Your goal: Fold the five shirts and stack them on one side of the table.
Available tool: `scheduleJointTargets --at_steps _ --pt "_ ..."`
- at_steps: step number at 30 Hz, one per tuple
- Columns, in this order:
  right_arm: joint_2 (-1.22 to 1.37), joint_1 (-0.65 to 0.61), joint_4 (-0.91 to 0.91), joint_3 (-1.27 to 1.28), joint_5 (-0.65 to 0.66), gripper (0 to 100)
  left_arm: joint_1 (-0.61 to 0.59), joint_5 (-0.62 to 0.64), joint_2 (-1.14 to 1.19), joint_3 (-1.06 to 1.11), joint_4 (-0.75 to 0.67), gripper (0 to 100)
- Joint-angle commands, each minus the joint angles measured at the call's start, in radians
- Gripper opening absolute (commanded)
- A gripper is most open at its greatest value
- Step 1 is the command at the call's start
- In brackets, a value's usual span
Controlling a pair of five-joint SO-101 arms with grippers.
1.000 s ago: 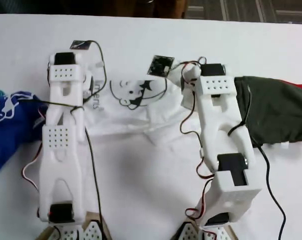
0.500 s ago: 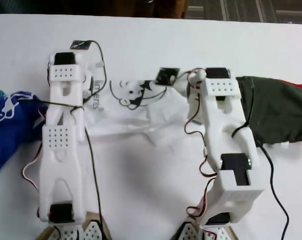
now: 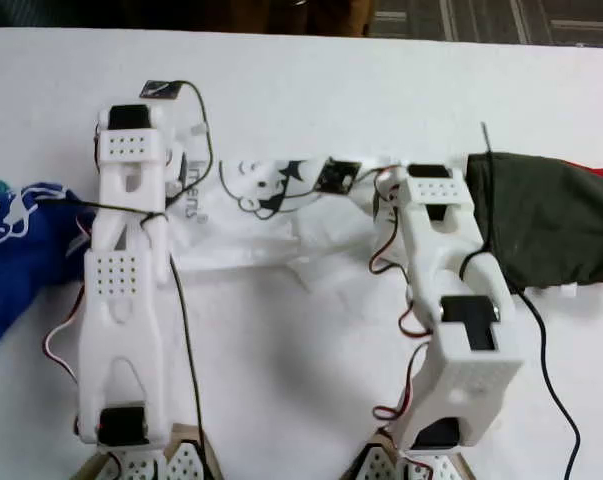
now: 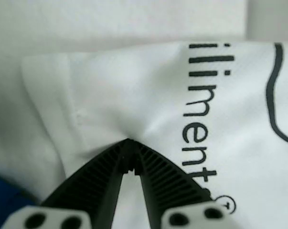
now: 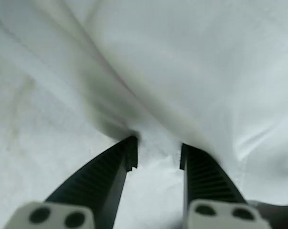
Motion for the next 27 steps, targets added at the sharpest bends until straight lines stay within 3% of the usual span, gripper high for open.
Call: scheduleJointTargets --at_steps 1,3,20,27 --pt "0.064 0.022 -0.001 -0.081 0.006 6.7 0.003 -0.003 0.003 -0.013 -0.006 3" --pt "0.091 0.025 0.028 -0.132 0.006 1.2 0.003 -0.003 0.003 -0.013 -0.006 3" --pt "0.102 0.015 0.455 -0.494 0.005 1.9 0.003 -0.003 0.003 -0.013 -0.006 3" --pt "0.102 -0.008 0.504 -0.603 0.003 1.9 0.003 -0.003 0.003 -0.013 -0.006 3"
